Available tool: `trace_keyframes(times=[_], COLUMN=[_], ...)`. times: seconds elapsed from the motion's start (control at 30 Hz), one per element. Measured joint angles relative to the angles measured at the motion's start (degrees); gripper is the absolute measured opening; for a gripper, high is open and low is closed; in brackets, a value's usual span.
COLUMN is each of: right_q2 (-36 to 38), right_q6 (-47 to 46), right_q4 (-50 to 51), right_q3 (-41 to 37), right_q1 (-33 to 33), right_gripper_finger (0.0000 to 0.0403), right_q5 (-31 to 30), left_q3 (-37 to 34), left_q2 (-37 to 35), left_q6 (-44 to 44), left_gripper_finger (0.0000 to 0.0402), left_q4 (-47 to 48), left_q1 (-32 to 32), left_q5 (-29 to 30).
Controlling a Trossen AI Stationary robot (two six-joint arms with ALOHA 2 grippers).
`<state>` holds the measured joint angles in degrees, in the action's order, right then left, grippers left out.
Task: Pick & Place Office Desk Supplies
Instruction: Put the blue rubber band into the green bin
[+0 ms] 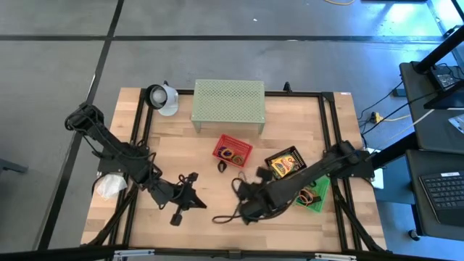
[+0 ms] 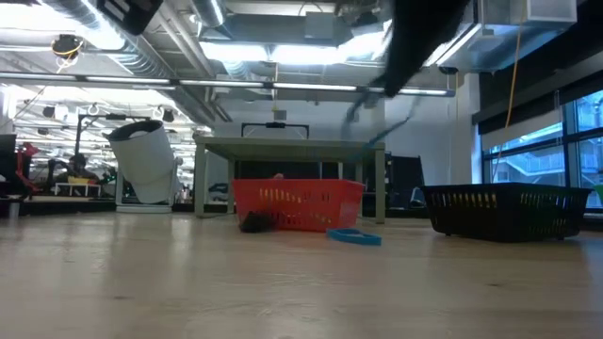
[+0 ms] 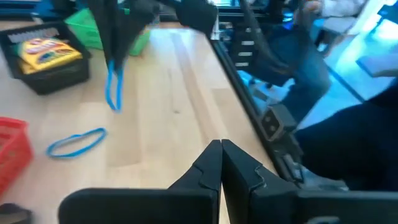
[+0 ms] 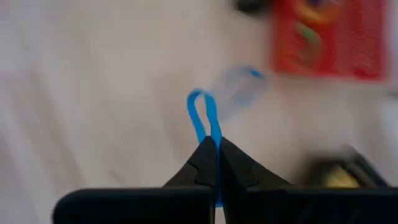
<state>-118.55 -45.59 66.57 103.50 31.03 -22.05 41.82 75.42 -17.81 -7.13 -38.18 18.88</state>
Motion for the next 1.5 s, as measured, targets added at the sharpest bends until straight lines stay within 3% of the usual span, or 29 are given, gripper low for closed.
trace_keyframes(times=[0.27, 0.37, 0.6, 0.83, 1.13, 1.5], right_q2=[7.8, 12.2, 21.3, 27.3, 29.1, 29.1], right_q6=[-17.7, -20.1, -37.7, -47.4, -52.6, -52.5], right_q4=[24.2, 21.2, 18.6, 15.4, 9.3, 4.2], right_q3=[-0.3, -5.4, -22.6, -32.8, -39.4, -44.3], right_q1=[4.3, 6.7, 11.8, 16.7, 19.1, 17.7], right_gripper_finger=[0.0, 0.0, 0.0, 0.0, 0.0, 0.0], right_q5=[-2.5, -0.6, 6.8, 14.0, 16.3, 17.9], left_q3=[0.0, 0.0, 0.0, 0.0, 0.0, 0.0], left_q2=[0.0, 0.0, 0.0, 0.0, 0.0, 0.0], left_q6=[0.2, 0.6, 1.0, 1.0, 0.0, -0.5], left_gripper_finger=[0.0005, 0.0005, 0.0006, 0.0006, 0.0006, 0.0006], left_q4=[1.1, 1.4, 1.7, 2.9, 4.4, 4.4], left_q1=[3.1, 3.9, 4.3, 4.3, 5.8, 9.5], left_q5=[-0.2, -2.0, -2.5, -2.5, -2.3, -8.6])
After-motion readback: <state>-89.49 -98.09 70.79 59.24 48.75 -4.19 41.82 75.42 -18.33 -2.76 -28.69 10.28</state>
